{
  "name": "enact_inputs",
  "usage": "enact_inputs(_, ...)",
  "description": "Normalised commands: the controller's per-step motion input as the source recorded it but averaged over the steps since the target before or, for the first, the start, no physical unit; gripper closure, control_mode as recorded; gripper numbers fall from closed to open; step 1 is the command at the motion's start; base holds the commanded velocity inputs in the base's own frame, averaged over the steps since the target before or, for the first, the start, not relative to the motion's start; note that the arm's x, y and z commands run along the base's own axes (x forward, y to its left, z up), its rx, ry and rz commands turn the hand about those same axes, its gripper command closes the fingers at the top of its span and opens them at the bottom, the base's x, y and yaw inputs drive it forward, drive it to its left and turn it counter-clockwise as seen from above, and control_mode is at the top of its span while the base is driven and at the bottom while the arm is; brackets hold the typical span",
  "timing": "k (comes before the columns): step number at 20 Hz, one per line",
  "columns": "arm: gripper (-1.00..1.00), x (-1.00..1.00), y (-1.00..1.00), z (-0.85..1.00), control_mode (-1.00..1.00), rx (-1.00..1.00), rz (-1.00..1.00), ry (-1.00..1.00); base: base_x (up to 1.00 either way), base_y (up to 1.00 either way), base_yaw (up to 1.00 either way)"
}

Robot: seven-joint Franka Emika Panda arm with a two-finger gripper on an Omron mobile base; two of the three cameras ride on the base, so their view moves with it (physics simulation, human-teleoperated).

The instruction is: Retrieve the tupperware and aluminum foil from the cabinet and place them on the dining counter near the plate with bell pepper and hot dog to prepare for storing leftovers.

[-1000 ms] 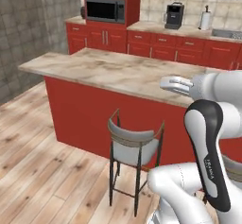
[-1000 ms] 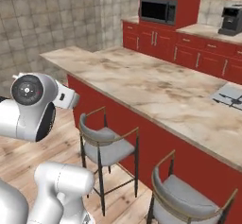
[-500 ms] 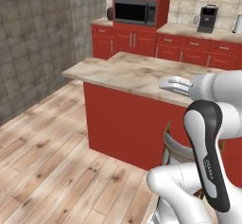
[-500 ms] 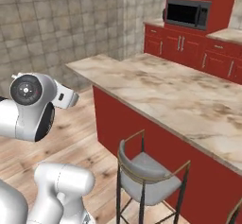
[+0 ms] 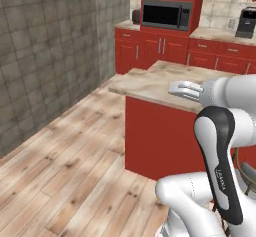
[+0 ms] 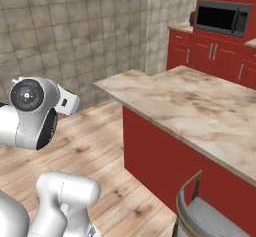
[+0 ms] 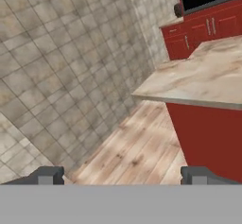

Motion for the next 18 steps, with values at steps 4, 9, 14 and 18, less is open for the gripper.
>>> enact_inputs(4, -1.0, 0.0, 0.0, 0.0, 1.0, 0.0, 0.0, 0.0, 1.0, 1.0, 0.0)
enact_inputs(9, -1.0, 0.0, 0.0, 0.0, 1.0, 0.0, 0.0, 0.0, 1.0, 1.0, -0.04)
enact_inputs(14, -1.0, 0.0, 0.0, 0.0, 1.0, 0.0, 0.0, 0.0, 1.0, 1.0, -0.17)
enact_inputs(18, -1.0, 0.0, 0.0, 0.0, 1.0, 0.0, 0.0, 0.0, 1.0, 1.0, -0.3)
